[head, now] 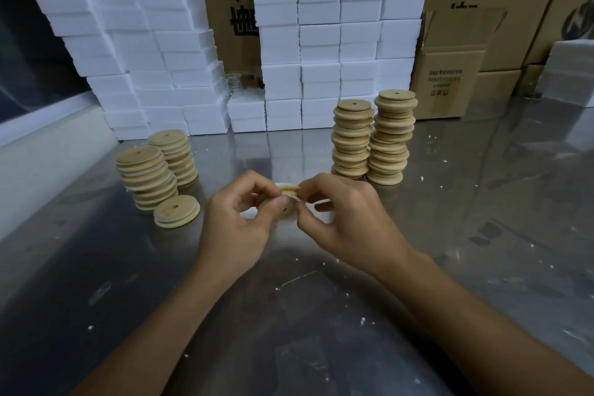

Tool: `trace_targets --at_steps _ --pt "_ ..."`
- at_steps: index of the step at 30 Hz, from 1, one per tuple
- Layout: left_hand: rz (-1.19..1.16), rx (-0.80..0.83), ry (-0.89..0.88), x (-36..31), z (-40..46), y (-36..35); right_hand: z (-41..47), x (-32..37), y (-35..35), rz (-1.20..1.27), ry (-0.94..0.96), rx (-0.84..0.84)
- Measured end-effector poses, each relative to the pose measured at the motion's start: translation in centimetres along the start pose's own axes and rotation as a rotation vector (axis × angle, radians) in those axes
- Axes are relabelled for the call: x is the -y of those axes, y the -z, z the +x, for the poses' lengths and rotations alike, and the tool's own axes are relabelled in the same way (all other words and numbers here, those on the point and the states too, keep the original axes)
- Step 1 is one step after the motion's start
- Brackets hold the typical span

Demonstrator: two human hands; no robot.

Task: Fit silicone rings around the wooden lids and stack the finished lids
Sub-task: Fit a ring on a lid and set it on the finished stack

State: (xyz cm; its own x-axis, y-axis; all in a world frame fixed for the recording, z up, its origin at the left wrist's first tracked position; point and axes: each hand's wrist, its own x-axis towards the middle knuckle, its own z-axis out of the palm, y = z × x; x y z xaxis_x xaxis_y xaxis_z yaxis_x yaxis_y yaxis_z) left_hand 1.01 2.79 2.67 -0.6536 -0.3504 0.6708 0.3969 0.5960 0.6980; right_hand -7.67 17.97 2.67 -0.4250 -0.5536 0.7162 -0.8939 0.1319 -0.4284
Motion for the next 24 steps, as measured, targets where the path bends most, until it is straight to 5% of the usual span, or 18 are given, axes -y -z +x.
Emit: trace_targets --at_steps 8,24 --pt "-0.208 0.009 0.212 -0.5 -0.1 0.3 0.1 -0.5 -0.3 0.188 -0.071 -0.083" --pt "-0.444 0.004 0.366 -0.6 -0.2 0.4 0.2 -1.4 0.1 0.429 -0.304 -0.027"
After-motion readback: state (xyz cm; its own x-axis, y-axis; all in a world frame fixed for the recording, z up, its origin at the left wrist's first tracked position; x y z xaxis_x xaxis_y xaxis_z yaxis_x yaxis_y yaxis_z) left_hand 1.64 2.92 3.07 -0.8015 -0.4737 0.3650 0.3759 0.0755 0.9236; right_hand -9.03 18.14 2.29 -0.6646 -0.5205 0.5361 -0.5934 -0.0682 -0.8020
